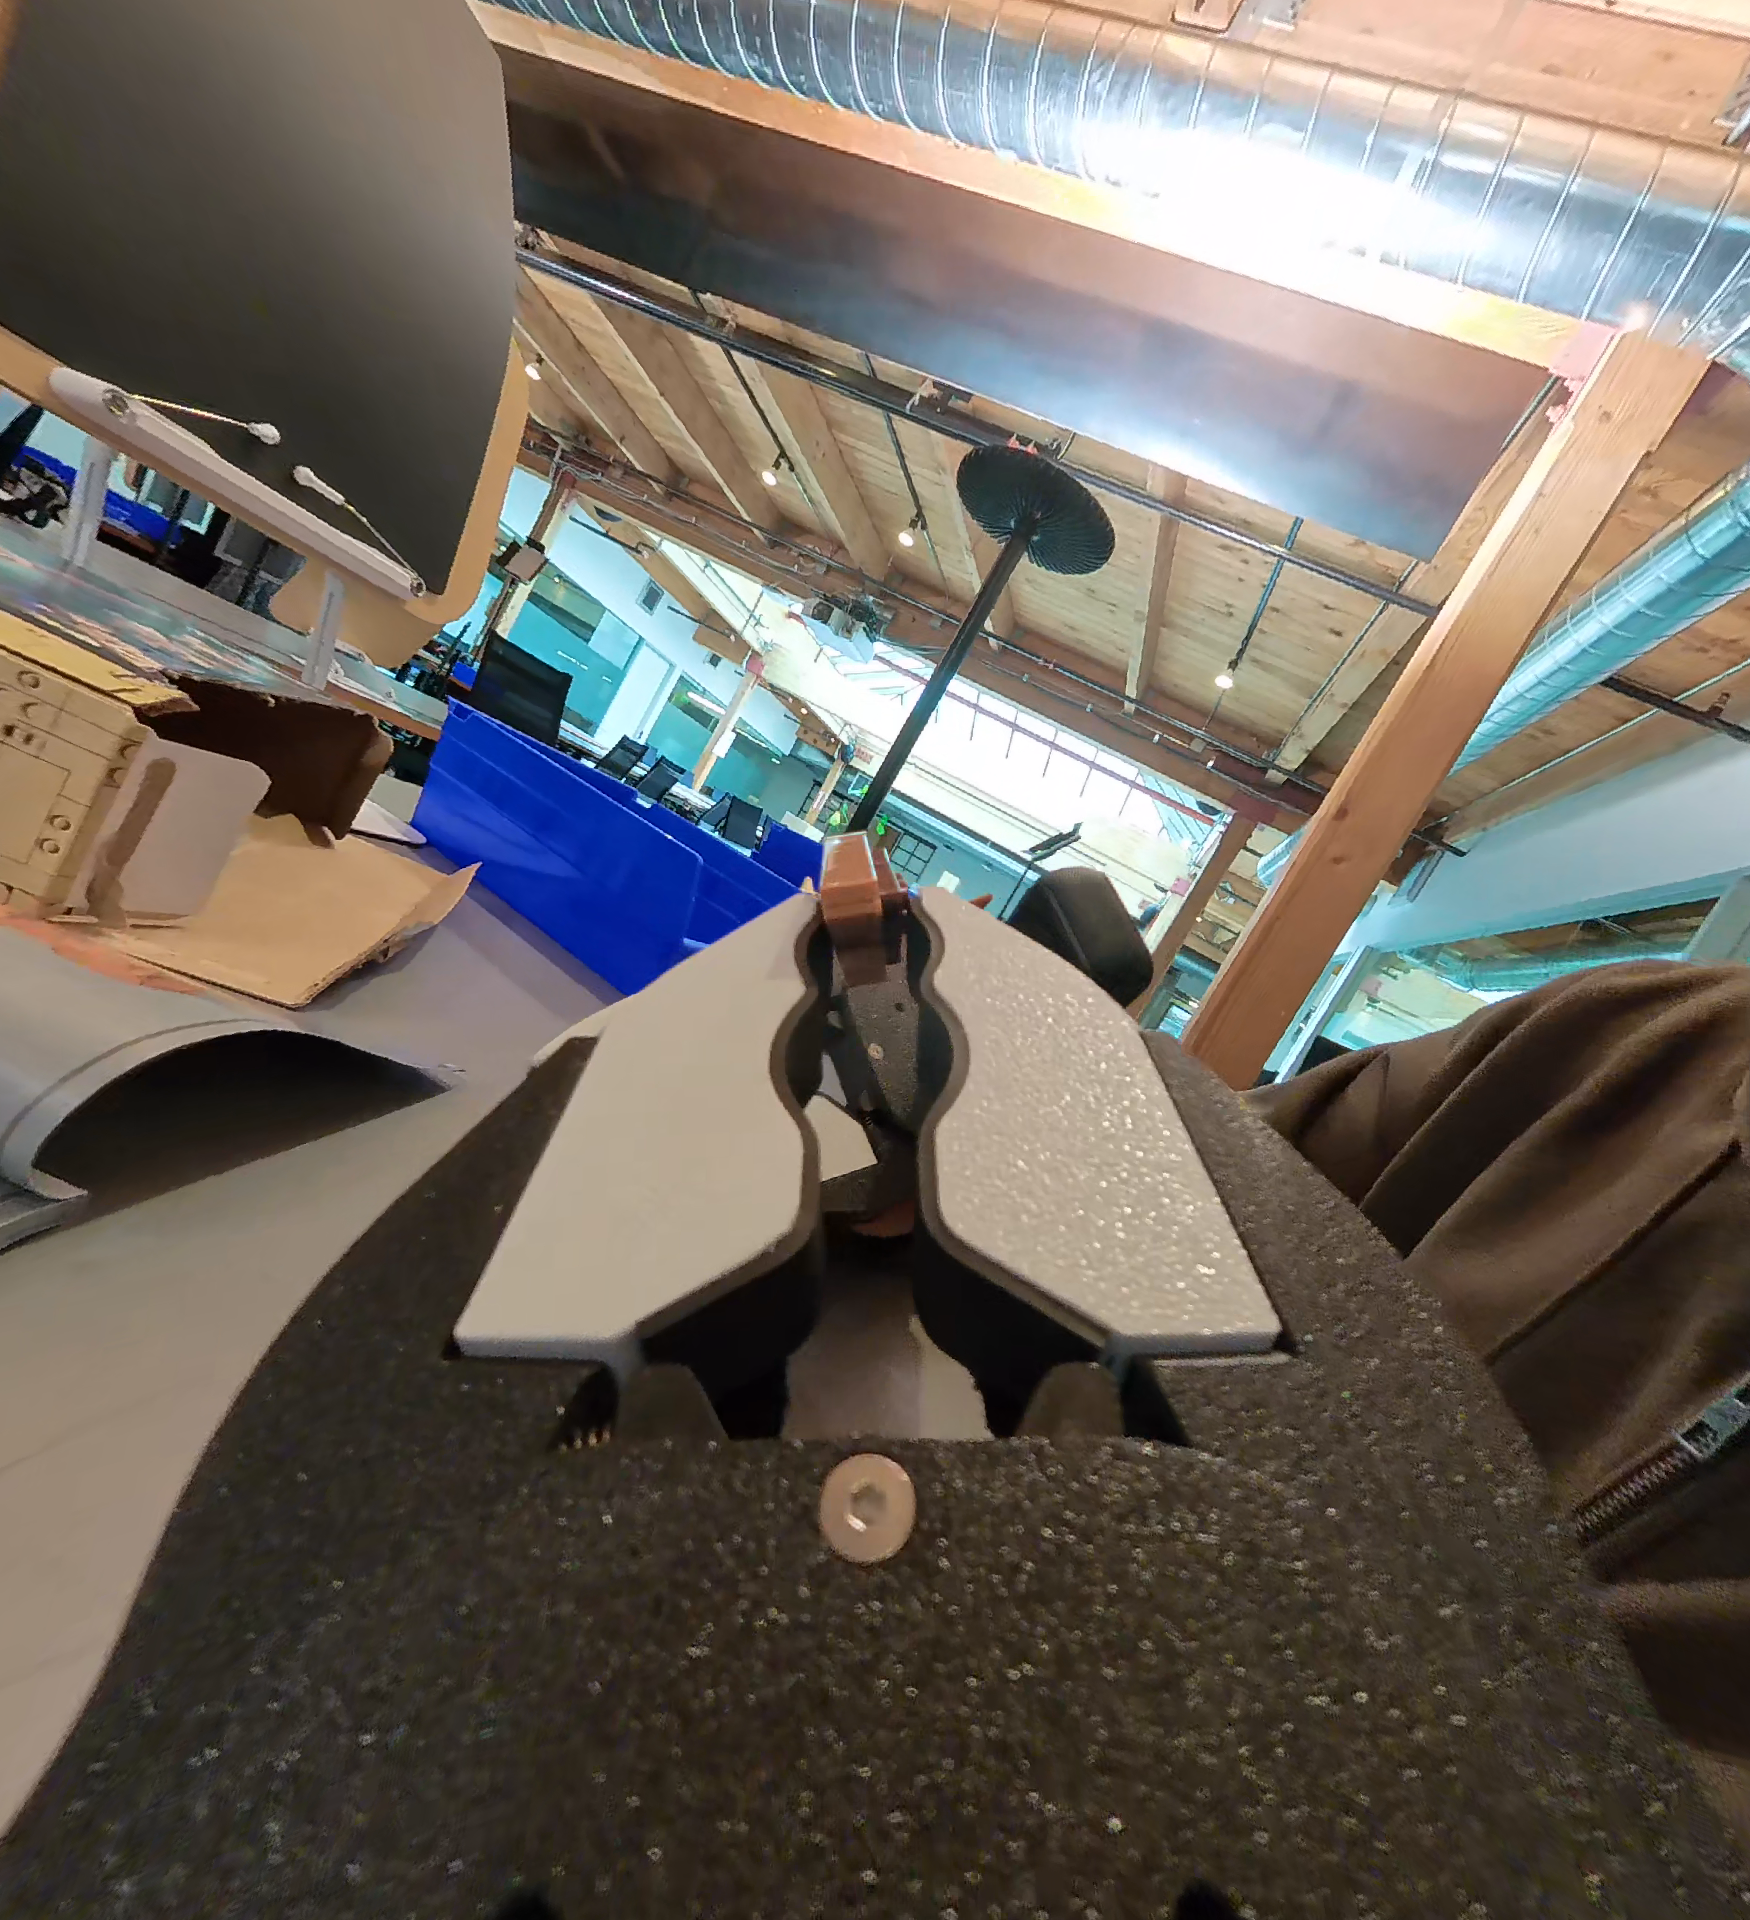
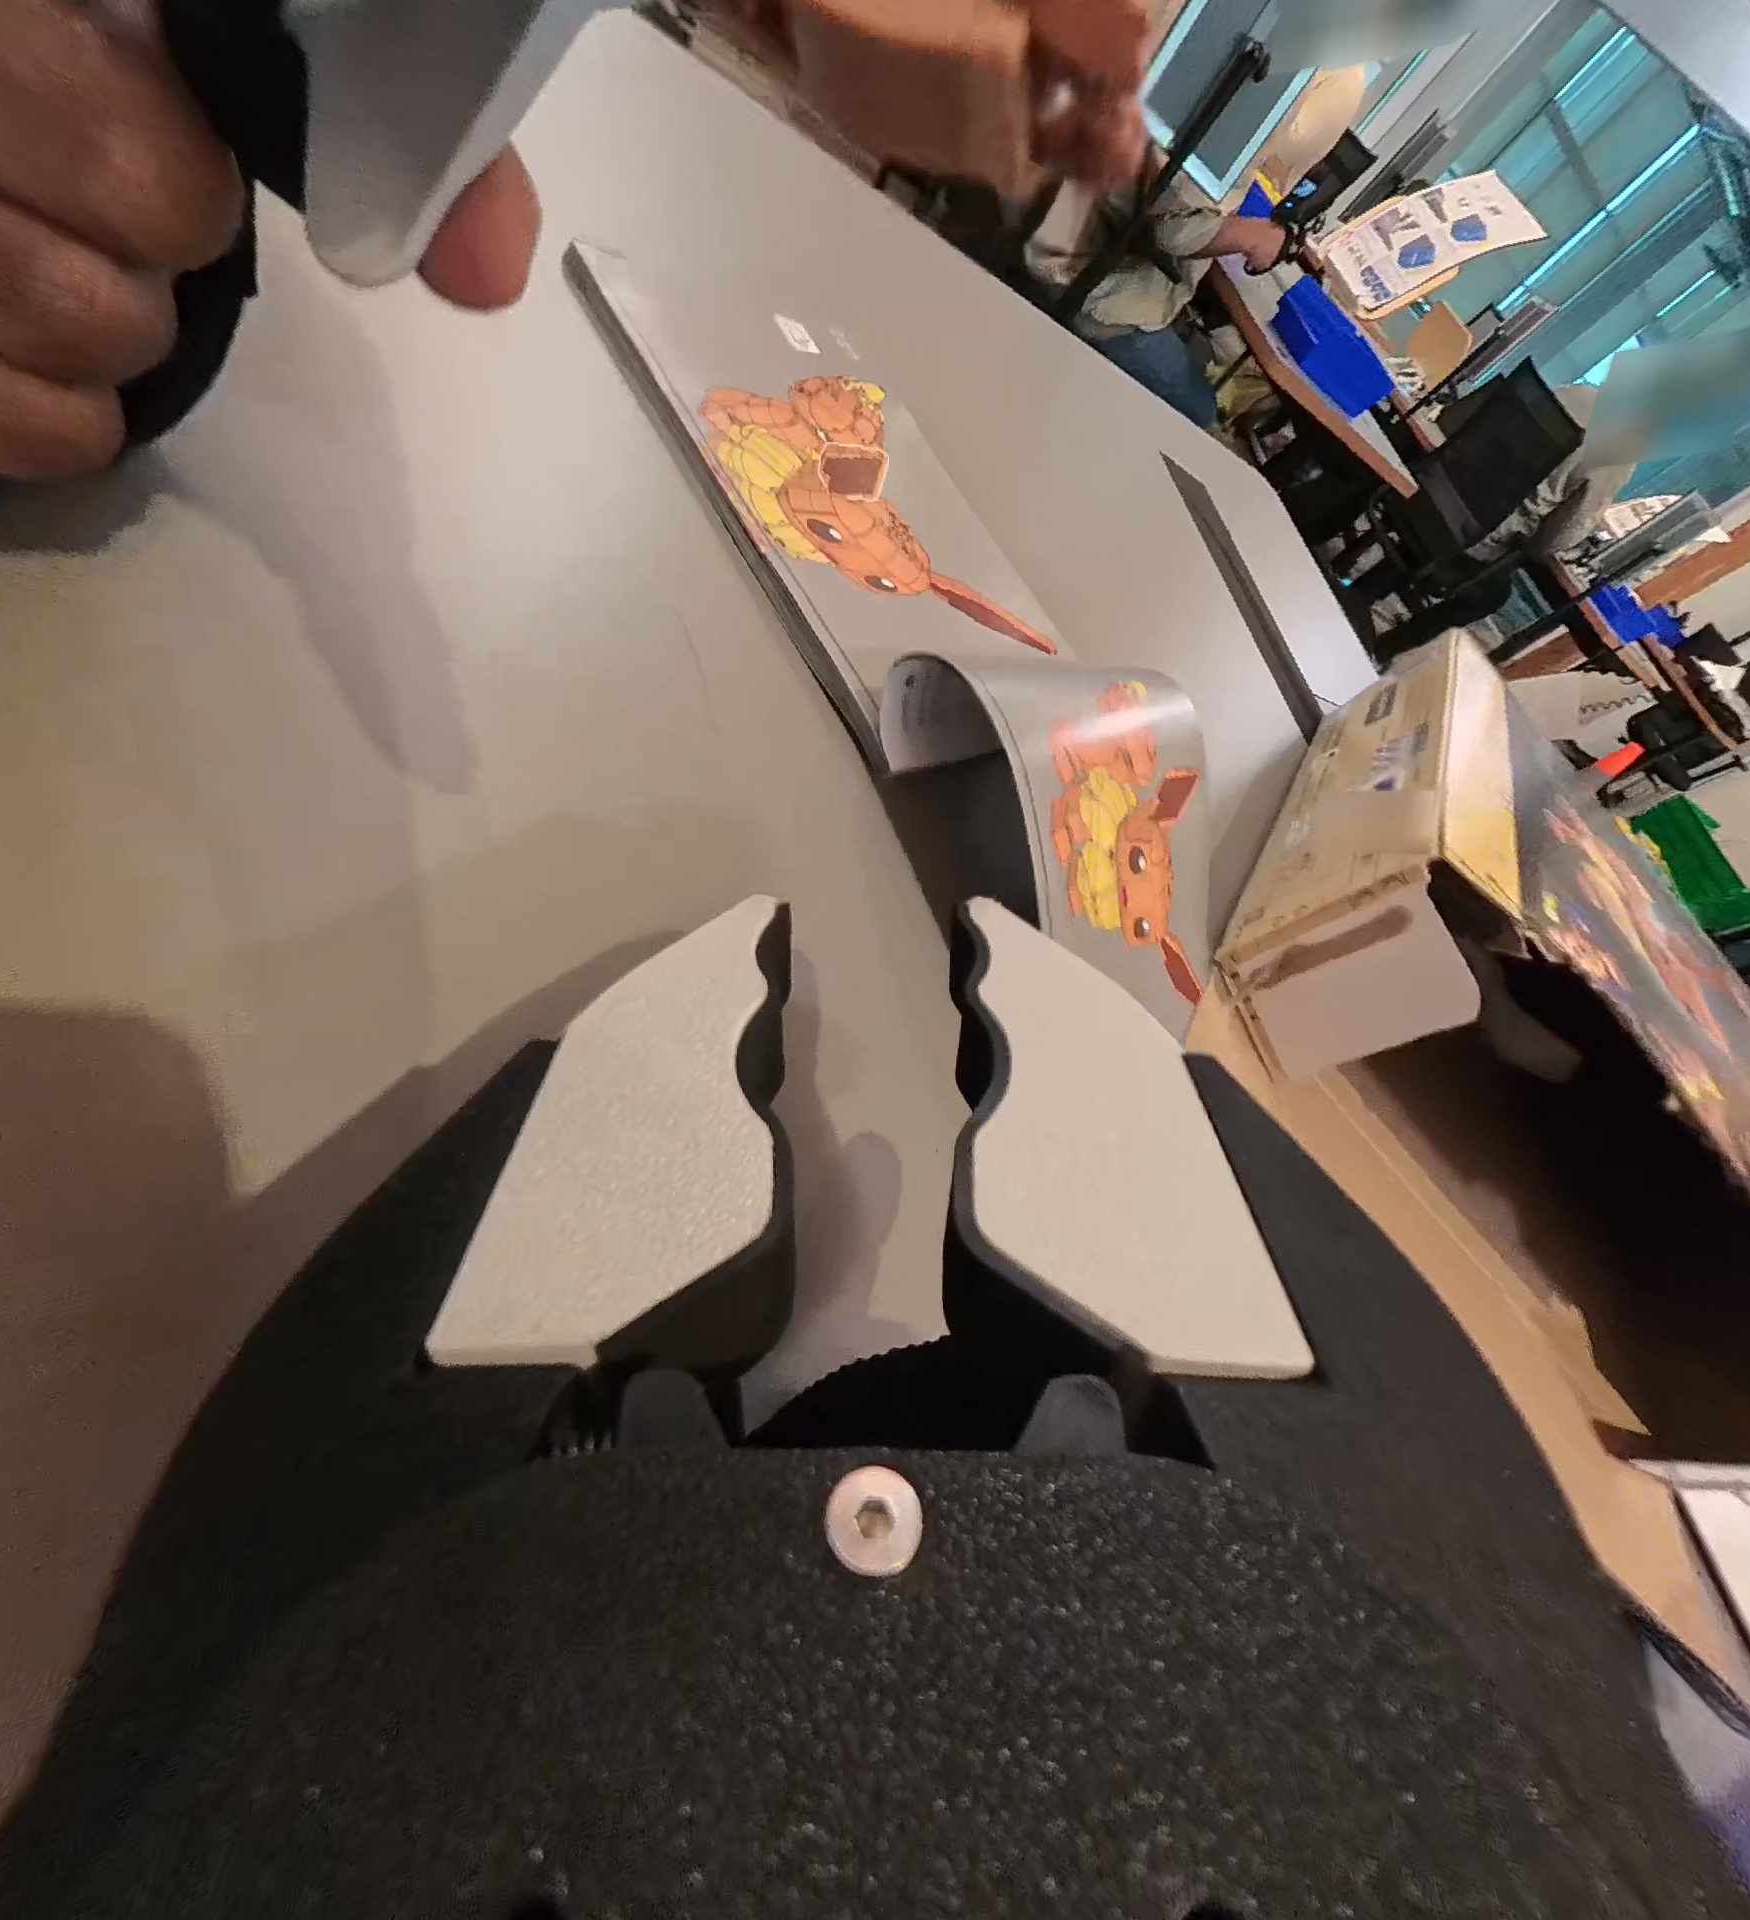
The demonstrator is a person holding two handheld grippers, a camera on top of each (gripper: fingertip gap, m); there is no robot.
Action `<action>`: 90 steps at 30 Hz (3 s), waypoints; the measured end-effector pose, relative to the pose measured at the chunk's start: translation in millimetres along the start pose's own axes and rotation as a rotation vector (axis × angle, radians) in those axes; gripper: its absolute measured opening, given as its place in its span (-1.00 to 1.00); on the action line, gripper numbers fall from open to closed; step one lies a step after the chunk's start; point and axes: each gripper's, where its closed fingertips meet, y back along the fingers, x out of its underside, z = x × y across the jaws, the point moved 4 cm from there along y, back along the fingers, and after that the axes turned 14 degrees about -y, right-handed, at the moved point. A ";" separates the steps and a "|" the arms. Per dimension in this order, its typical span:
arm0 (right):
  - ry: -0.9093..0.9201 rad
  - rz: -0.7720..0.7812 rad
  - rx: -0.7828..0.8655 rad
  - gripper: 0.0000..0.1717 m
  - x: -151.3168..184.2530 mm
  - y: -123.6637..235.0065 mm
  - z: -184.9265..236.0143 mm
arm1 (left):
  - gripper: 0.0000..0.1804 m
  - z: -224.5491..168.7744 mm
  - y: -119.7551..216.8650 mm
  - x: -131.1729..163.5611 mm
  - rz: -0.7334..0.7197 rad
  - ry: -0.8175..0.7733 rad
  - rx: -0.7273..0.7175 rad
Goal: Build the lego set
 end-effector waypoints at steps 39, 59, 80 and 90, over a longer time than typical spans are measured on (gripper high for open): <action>-0.684 0.049 1.057 -0.32 225.5 429.2 -181.3 | -0.86 -84.9 -81.3 72.7 0.144 -0.122 0.137; -0.806 -0.182 1.020 0.08 226.9 396.9 -255.8 | -0.86 -86.2 -78.4 70.2 0.125 -0.120 0.154; -0.817 -0.211 0.584 -0.10 212.9 405.4 -218.8 | -0.86 -87.5 -76.8 71.1 0.136 -0.125 0.158; -0.714 -0.290 -0.064 -0.12 151.8 414.5 -65.1 | -0.86 -121.8 -105.8 89.8 0.209 -0.087 0.302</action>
